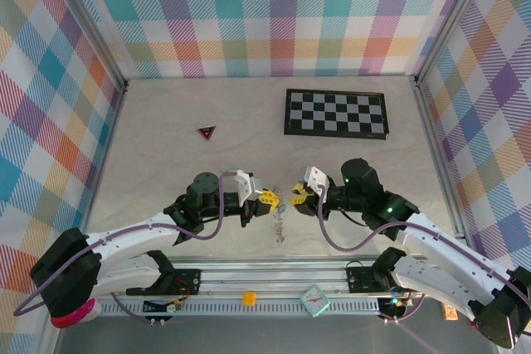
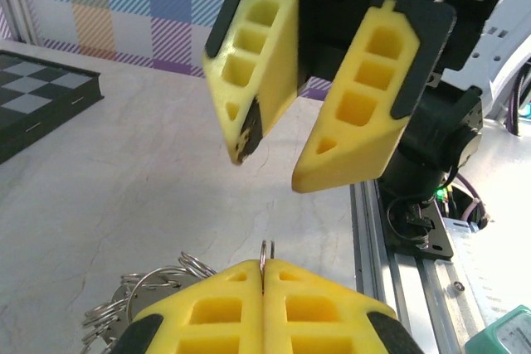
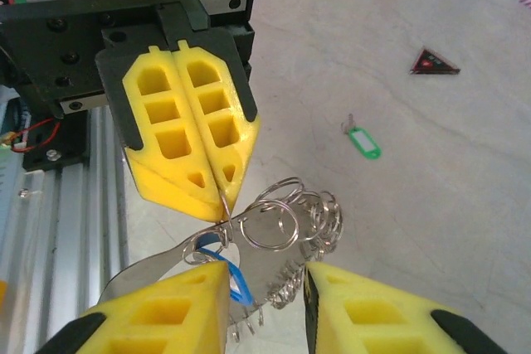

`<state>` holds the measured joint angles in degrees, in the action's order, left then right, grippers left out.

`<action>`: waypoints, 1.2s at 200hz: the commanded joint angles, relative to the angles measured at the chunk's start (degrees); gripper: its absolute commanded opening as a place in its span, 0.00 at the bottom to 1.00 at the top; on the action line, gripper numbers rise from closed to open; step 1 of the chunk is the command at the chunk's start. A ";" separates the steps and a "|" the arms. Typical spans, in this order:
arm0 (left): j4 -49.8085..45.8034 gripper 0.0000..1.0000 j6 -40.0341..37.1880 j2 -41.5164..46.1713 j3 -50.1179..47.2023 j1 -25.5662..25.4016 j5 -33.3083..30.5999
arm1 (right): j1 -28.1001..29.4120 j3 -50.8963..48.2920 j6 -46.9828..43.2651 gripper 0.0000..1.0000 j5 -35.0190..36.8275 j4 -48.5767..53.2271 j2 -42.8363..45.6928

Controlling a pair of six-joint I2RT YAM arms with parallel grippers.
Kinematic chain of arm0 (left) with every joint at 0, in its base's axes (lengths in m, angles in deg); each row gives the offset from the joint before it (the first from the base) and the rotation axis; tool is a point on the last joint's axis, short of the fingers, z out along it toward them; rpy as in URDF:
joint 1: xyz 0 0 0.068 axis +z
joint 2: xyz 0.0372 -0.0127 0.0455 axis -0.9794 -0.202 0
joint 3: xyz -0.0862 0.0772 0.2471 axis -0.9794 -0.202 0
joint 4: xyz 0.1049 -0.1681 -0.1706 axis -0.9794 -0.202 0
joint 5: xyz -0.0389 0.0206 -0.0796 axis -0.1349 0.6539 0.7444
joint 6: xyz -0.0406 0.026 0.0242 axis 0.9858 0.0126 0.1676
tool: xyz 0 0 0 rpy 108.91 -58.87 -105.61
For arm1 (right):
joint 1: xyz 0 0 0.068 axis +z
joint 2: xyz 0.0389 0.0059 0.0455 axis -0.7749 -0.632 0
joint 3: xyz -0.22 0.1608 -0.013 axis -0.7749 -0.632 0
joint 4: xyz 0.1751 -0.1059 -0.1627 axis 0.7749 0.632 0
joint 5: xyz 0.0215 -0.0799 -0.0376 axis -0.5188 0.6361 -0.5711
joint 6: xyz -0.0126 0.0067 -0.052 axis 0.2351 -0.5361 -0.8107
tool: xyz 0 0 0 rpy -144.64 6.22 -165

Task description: Put the keys on the keyring

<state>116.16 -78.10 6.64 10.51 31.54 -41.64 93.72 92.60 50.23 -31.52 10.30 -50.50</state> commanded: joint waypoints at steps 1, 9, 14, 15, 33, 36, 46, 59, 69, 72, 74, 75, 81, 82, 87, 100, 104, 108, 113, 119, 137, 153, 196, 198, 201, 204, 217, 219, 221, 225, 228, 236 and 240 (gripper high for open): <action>6.42 0.00 -2.97 0.29 -1.15 -0.94 2.65 | -0.18 -0.03 1.89 0.28 -6.00 -2.41 -1.96; 6.73 0.00 -3.06 0.27 -1.24 -0.95 2.65 | -0.13 0.26 1.92 0.28 -7.18 -2.67 -2.63; 6.85 0.00 -3.10 0.24 -1.24 -0.94 2.65 | -0.11 0.36 1.92 0.27 -7.75 -2.73 -3.04; 6.85 0.00 -3.08 0.24 -1.24 -0.93 2.74 | -0.11 0.37 1.92 0.27 -7.83 -2.82 -3.08; 7.34 0.00 -3.01 -0.03 -1.29 -0.99 2.89 | -0.11 0.40 2.09 0.28 -9.24 -3.93 -3.90; 7.49 0.00 -2.93 -0.04 -1.37 -0.93 2.98 | -0.13 0.46 2.02 0.28 -9.29 -4.19 -4.07; 8.02 0.00 -2.70 -0.22 -1.51 -0.96 3.09 | -0.12 0.42 1.86 0.27 -9.52 -4.63 -4.71; 8.35 0.00 -2.54 -0.41 -1.60 -0.95 3.22 | -0.11 0.52 1.75 0.26 -10.07 -5.23 -5.55; 8.72 0.00 -2.45 -0.53 -1.69 -0.99 3.38 | -0.12 0.62 1.83 0.24 -10.77 -5.91 -6.13; 8.85 0.00 -2.38 -0.54 -1.67 -0.95 3.43 | -0.11 0.66 1.91 0.23 -10.92 -6.14 -6.33; 8.91 0.00 -2.36 -0.50 -1.68 -0.97 3.48 | -0.14 0.69 1.99 0.23 -10.97 -6.27 -6.47; 8.94 0.00 -2.36 -0.52 -1.73 -1.03 3.51 | -0.12 0.71 2.00 0.23 -10.98 -6.39 -6.51; 9.27 0.00 -2.23 -0.54 -1.78 -0.97 3.61 | -0.12 0.76 2.07 0.21 -11.30 -6.68 -6.89; 9.38 0.00 -2.21 -0.50 -1.82 -0.99 3.62 | -0.12 0.79 2.09 0.21 -11.36 -6.78 -6.94; 9.56 0.00 -2.02 -0.56 -1.84 -1.03 3.62 | -0.11 0.89 2.18 0.21 -11.65 -7.06 -7.14; 9.74 0.00 -1.83 -0.56 -1.78 -1.05 3.77 | -0.11 0.99 2.27 0.20 -12.33 -7.73 -7.65; 9.82 0.00 -1.79 -0.56 -1.78 -1.02 3.79 | -0.12 0.95 2.27 0.19 -12.46 -7.93 -7.73; 9.88 0.00 -1.74 -0.70 -1.78 -1.06 3.79 | -0.13 0.94 2.35 0.19 -12.68 -8.27 -7.78; 9.92 0.00 -1.67 -0.71 -1.78 -1.01 3.88 | -0.11 0.90 2.41 0.18 -12.89 -8.51 -7.90; 10.06 0.00 -1.58 -0.79 -1.78 -1.05 3.85 | -0.13 0.90 2.49 0.17 -13.07 -8.94 -8.00; 10.21 0.00 -1.33 -0.98 -1.78 -1.03 3.72 | -0.11 0.65 2.79 0.11 -13.89 -9.85 -7.95; 10.07 0.00 -0.92 -1.02 -1.69 -1.07 3.02 | -0.11 1.05 2.22 0.02 -14.15 -9.01 -8.13; -0.13 0.36 -2.36 1.70 0.03 -1.09 -1.70 | -0.12 4.64 -2.75 0.00 -11.09 0.70 -7.00; -0.85 0.36 -2.53 2.06 0.10 -1.03 -1.95 | -0.07 4.98 -3.16 0.00 -10.88 1.44 -6.99; -2.02 0.37 -2.90 2.42 0.34 -1.01 -2.26 | -0.03 5.53 -3.77 0.00 -10.37 2.64 -7.08; -3.29 0.38 -3.28 2.80 0.48 -1.01 -2.57 | -0.03 6.13 -4.31 0.00 -9.98 3.80 -7.23; -9.10 0.39 -5.24 4.34 1.78 -1.05 -3.72 | 0.26 9.00 -7.08 0.00 -7.86 9.45 -8.34; -9.95 0.39 -5.52 4.50 2.04 -1.04 -3.89 | 0.35 9.52 -7.51 0.00 -7.48 10.28 -8.62; -10.82 0.39 -5.83 4.72 2.25 -1.04 -4.01 | 0.46 10.05 -7.95 0.00 -7.12 11.28 -8.87; -12.57 0.39 -6.41 5.00 2.81 -1.06 -4.37 | 0.75 10.90 -8.77 0.00 -6.37 13.08 -9.47; -13.85 0.39 -6.82 5.13 3.18 -1.03 -4.53 | 0.98 11.80 -9.36 0.00 -5.88 14.34 -9.93; -16.96 0.38 -7.99 5.35 4.26 -1.01 -4.66 | 1.69 13.66 -10.79 0.00 -4.29 17.19 -11.14; -18.23 0.38 -8.46 5.44 4.76 -1.02 -4.65 | 2.21 14.58 -11.49 0.00 -3.69 18.42 -11.76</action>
<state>108.93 -82.10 10.29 10.93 31.36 -44.75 94.24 101.23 45.66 -38.84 18.47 -59.92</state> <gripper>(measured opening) 0.384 0.042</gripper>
